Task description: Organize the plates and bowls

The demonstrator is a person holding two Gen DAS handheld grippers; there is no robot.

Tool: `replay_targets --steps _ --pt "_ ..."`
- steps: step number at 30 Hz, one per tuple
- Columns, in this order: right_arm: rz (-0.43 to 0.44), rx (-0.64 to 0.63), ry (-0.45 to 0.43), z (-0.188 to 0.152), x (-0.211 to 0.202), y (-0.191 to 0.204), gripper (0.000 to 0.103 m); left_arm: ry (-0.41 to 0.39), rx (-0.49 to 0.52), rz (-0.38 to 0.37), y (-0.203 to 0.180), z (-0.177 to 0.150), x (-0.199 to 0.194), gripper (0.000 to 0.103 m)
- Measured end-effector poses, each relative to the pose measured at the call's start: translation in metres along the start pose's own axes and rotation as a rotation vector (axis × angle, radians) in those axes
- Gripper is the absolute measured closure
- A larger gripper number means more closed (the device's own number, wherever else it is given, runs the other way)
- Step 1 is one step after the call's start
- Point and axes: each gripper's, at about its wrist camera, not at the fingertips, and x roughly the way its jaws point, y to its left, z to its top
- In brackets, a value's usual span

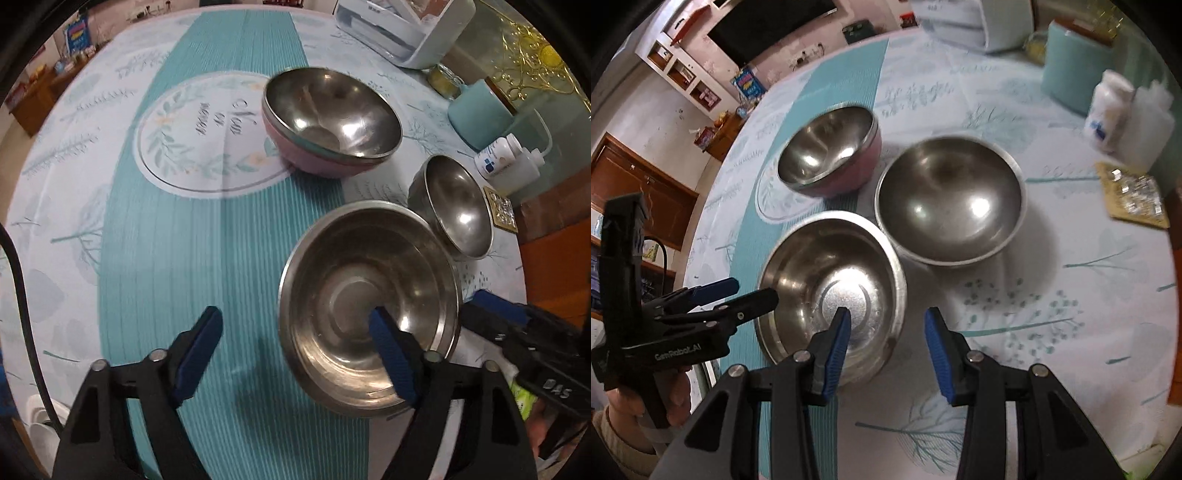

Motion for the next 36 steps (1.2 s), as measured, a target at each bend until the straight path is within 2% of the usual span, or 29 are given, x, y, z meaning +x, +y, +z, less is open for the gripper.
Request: replay_targets --steps 2,3,4,5,7,9,12,18,30,36 --pt "-0.001 0.000 0.018 0.001 0.008 0.001 0.061 0.021 0.002 -0.020 0.000 0.000 0.006 0.042" --pt "-0.004 0.000 0.026 0.000 0.012 0.001 0.064 0.032 0.004 -0.030 -0.002 -0.001 0.008 0.050" --pt "-0.002 0.000 0.033 0.001 0.014 0.001 0.069 0.046 0.006 -0.043 -0.002 -0.002 0.012 0.063" --pt "0.004 0.000 0.042 0.000 0.017 0.001 0.081 0.055 0.007 -0.042 -0.003 -0.003 0.014 0.067" --pt "-0.004 0.002 0.059 -0.001 0.021 -0.001 0.088 0.049 0.013 0.005 -0.003 -0.005 0.017 0.083" --pt "-0.013 0.001 0.061 -0.002 0.023 -0.001 0.091 0.042 0.012 0.022 0.000 -0.008 0.016 0.093" --pt "-0.011 0.016 0.069 -0.005 0.023 -0.004 0.091 0.060 -0.051 -0.038 0.009 -0.013 0.015 0.094" --pt "-0.024 -0.002 0.055 -0.016 0.008 0.005 0.091 0.027 -0.010 -0.017 0.000 -0.029 -0.009 0.094" --pt "-0.009 -0.030 -0.045 -0.039 -0.054 0.029 0.091 -0.139 0.031 -0.059 -0.011 -0.064 -0.109 0.094" --pt "-0.005 -0.073 -0.084 -0.064 -0.081 0.050 0.091 -0.183 0.040 -0.083 -0.003 -0.094 -0.137 0.094"
